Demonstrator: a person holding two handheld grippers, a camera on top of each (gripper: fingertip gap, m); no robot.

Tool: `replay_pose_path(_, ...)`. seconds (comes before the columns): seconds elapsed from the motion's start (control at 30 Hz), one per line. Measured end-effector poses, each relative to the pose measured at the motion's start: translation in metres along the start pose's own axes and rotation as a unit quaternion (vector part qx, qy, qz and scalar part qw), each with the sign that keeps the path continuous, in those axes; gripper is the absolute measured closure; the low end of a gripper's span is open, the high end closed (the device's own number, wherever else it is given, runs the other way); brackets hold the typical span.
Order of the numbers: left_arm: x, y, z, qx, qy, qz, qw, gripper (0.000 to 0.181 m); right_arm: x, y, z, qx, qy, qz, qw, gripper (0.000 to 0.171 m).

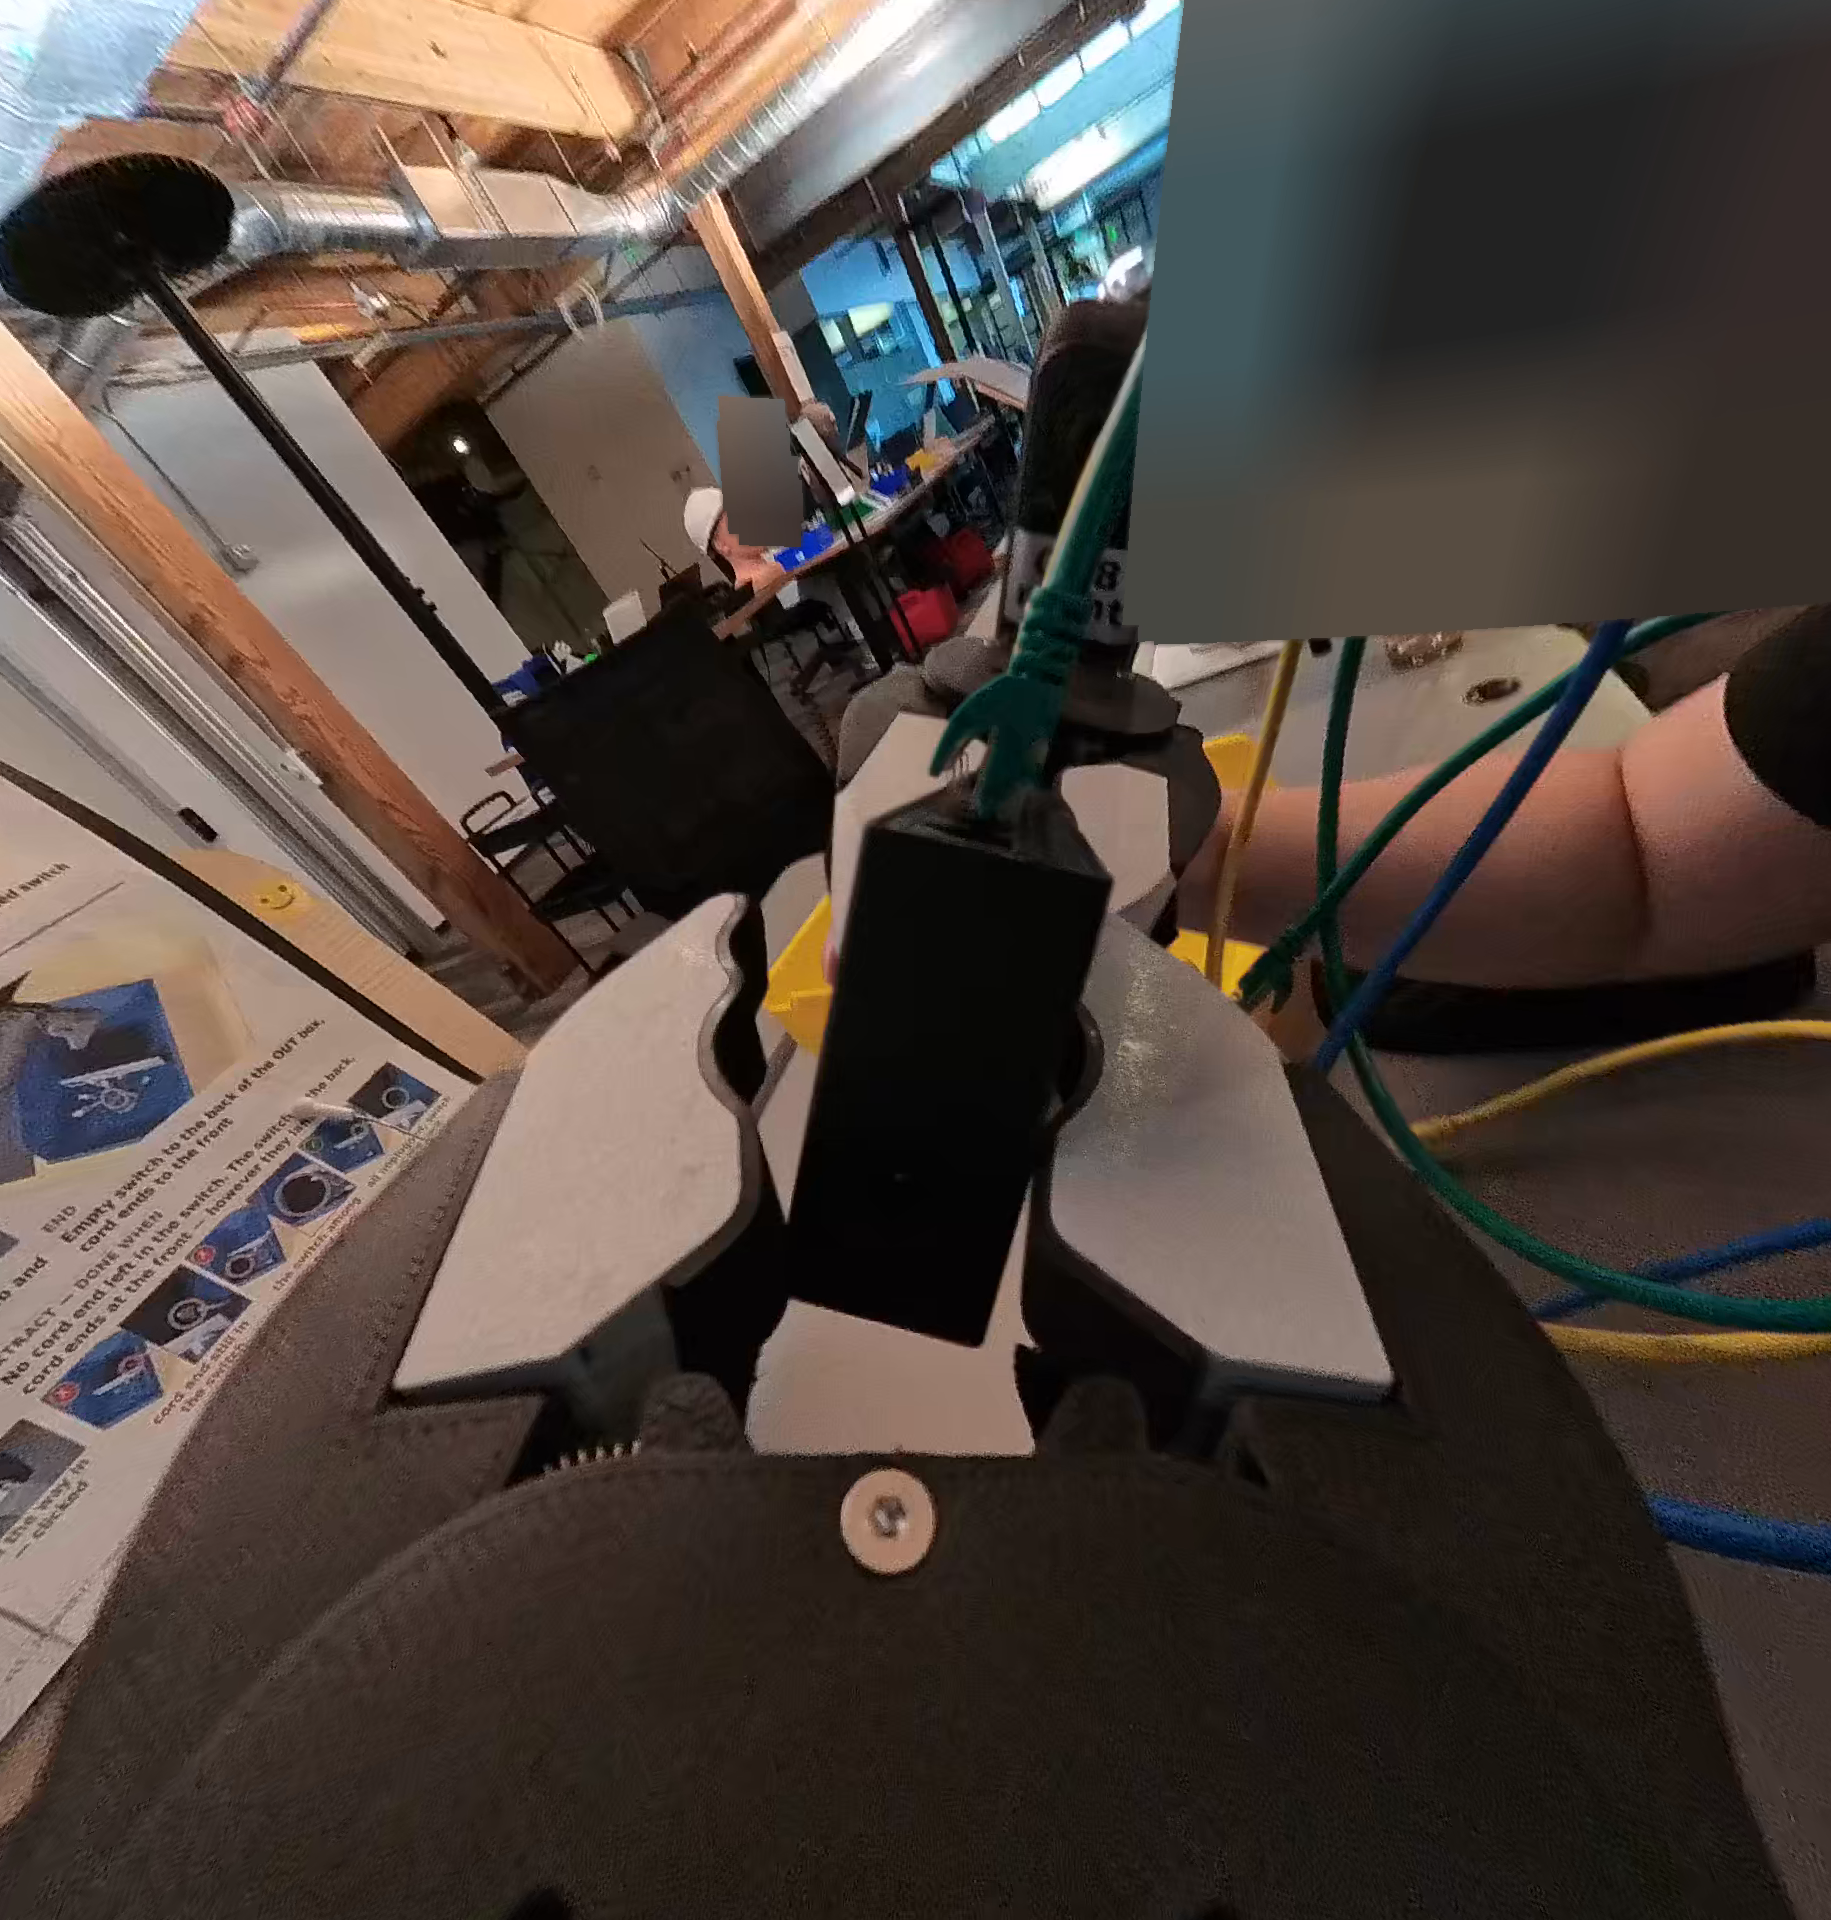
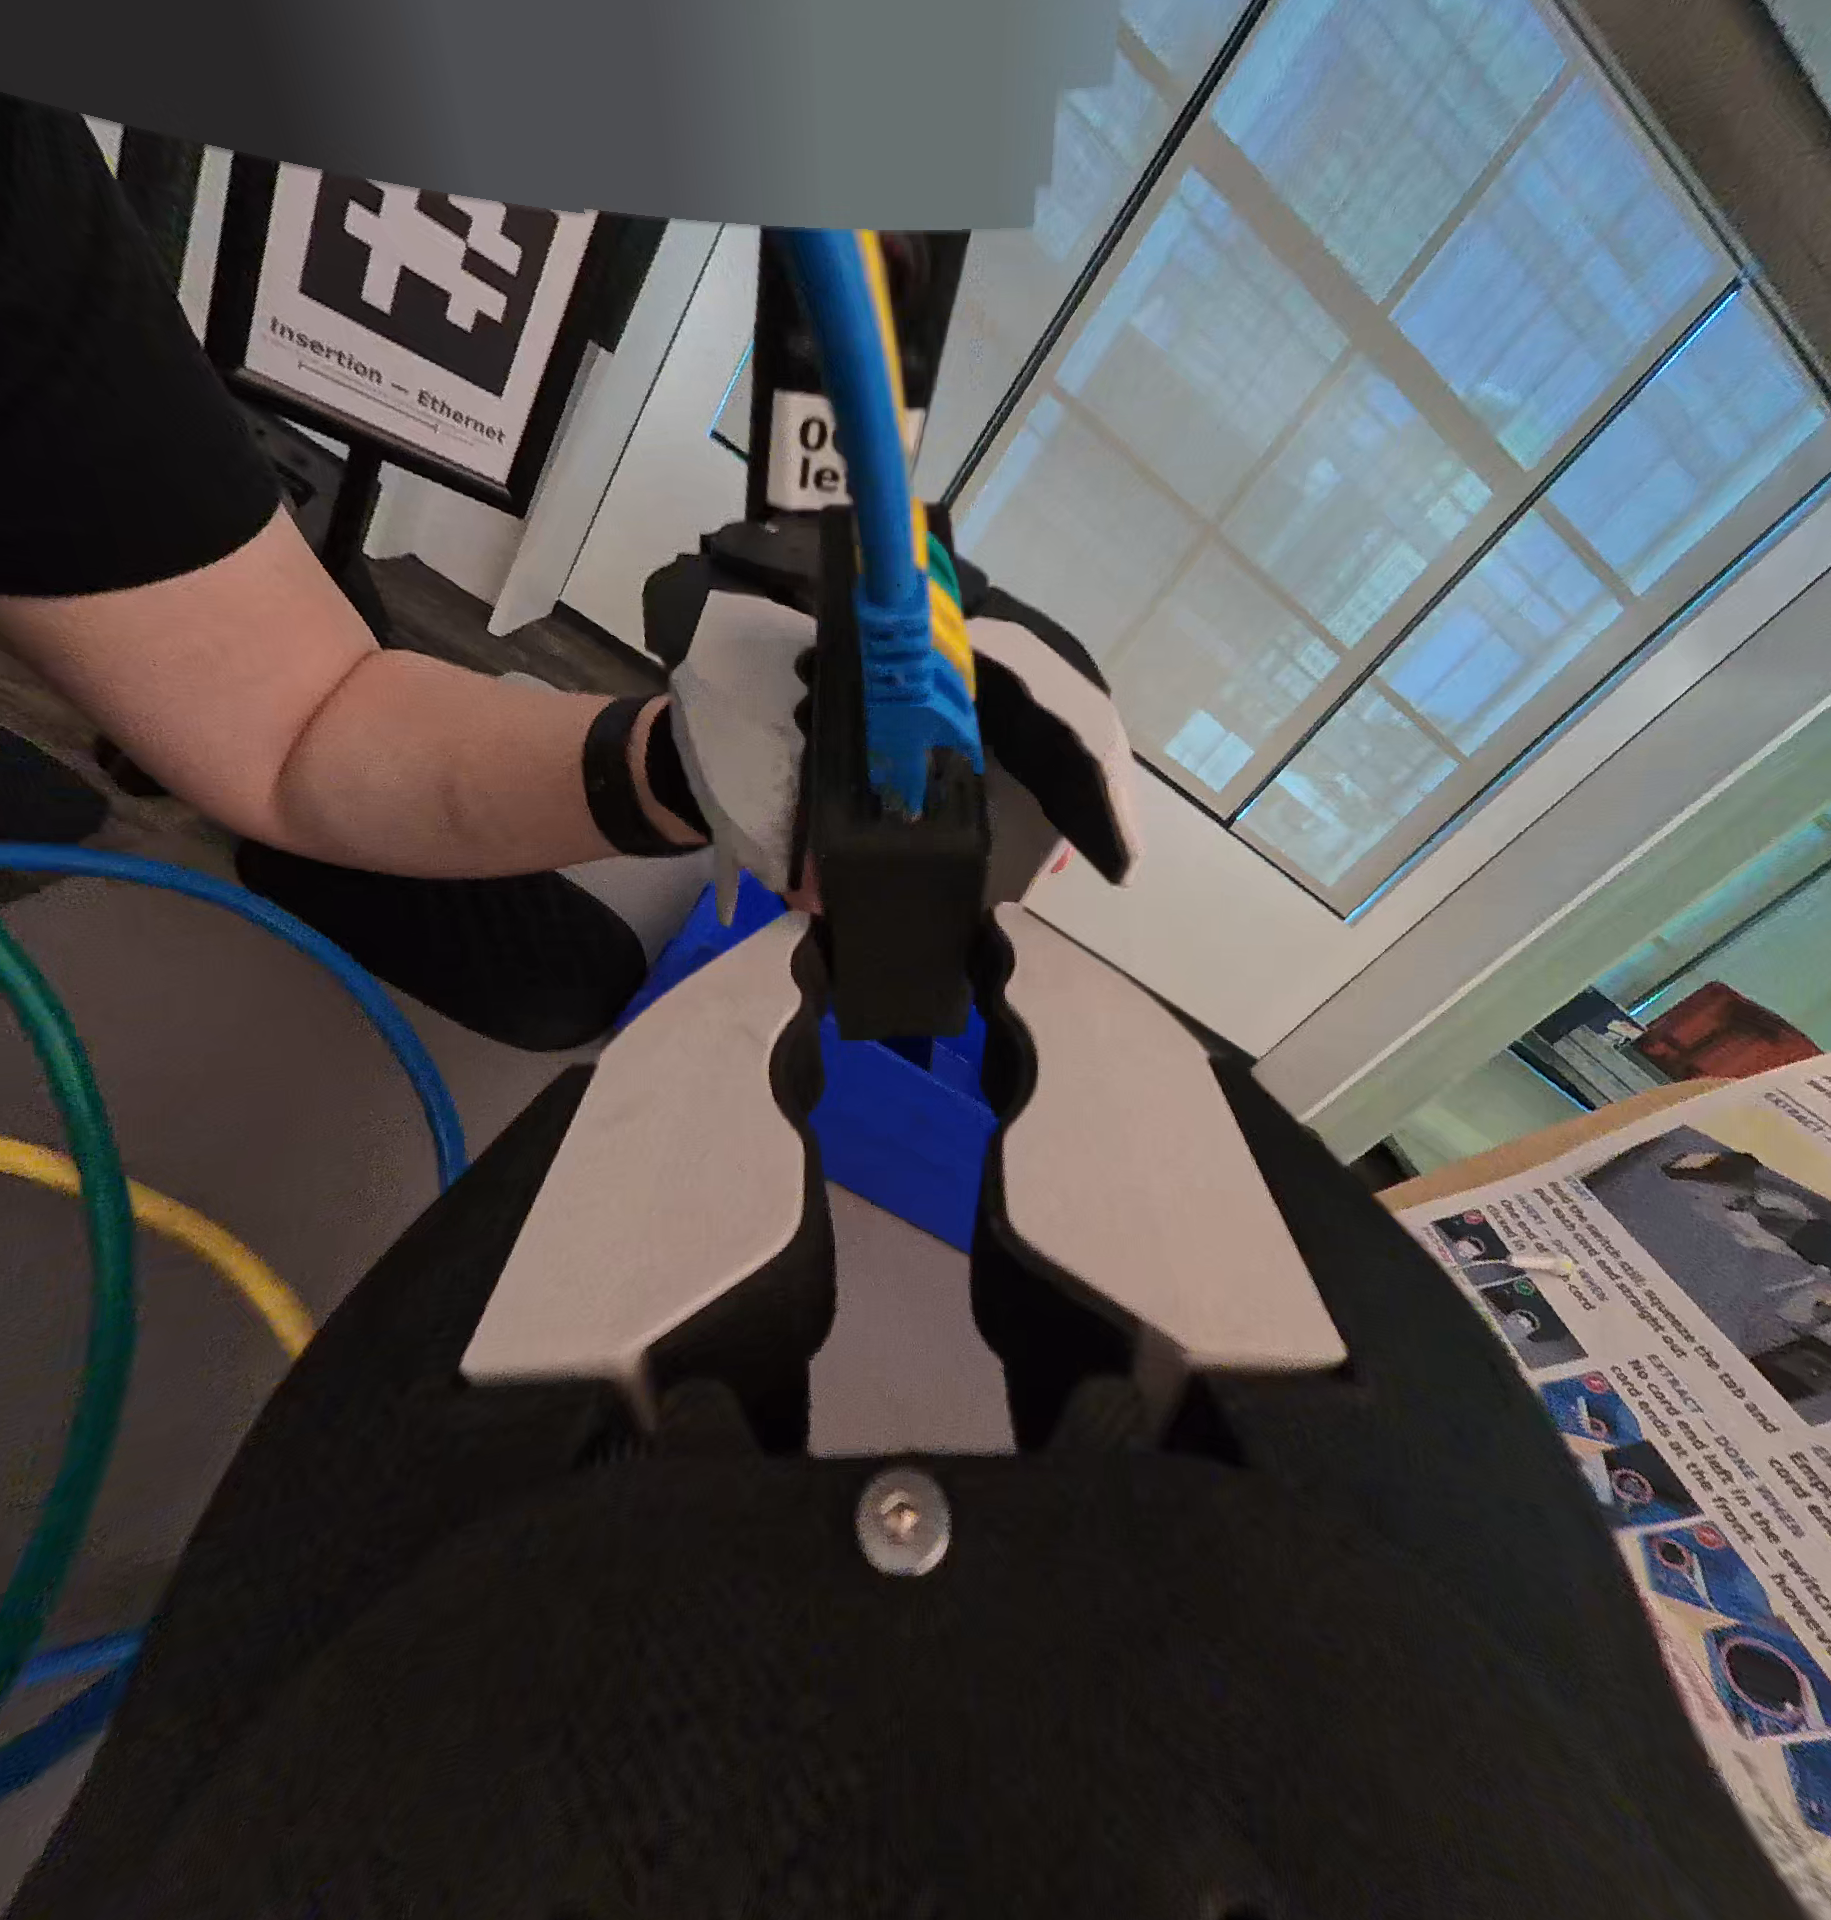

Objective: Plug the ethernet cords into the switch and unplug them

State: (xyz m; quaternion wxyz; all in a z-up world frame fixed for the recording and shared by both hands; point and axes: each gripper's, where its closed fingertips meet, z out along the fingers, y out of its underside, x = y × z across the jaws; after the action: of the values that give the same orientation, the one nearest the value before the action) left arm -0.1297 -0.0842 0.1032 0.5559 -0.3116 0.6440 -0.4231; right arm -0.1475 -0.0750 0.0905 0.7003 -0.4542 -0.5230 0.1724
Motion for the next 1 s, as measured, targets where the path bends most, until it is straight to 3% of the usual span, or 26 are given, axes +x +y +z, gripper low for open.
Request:
replay_pose_path(0.1, -0.005, 0.0, -0.007, -0.02, -0.003, -0.003, 1.0, 0.126, 0.005, 0.008, -0.008, -0.017, 0.009, -0.024, 1.0, 0.143)
replay_pose_path(0.2, -0.013, -0.002, -0.019, -0.024, -0.02, 0.017, 0.999, 0.14, 0.014, 0.015, -0.015, -0.048, 0.023, -0.015, 0.998, 0.144)
replay_pose_path(0.37, -0.008, 0.016, -0.014, -0.099, -0.032, 0.08, 0.991, 0.126, 0.012, 0.023, -0.021, -0.13, 0.021, -0.055, 0.99, 0.144)
replay_pose_path(0.47, -0.007, 0.018, -0.009, -0.103, -0.057, 0.142, 0.983, 0.149, 0.013, 0.029, -0.024, -0.175, 0.027, -0.084, 0.981, 0.144)
replay_pose_path(0.5, -0.007, 0.019, -0.009, -0.104, -0.061, 0.157, 0.98, 0.149, 0.014, 0.03, -0.025, -0.185, 0.031, -0.098, 0.977, 0.144)
replay_pose_path(1.0, 0.006, 0.052, 0.006, -0.161, -0.04, 0.26, 0.951, 0.152, 0.003, 0.053, -0.024, -0.227, -0.007, -0.155, 0.961, 0.143)
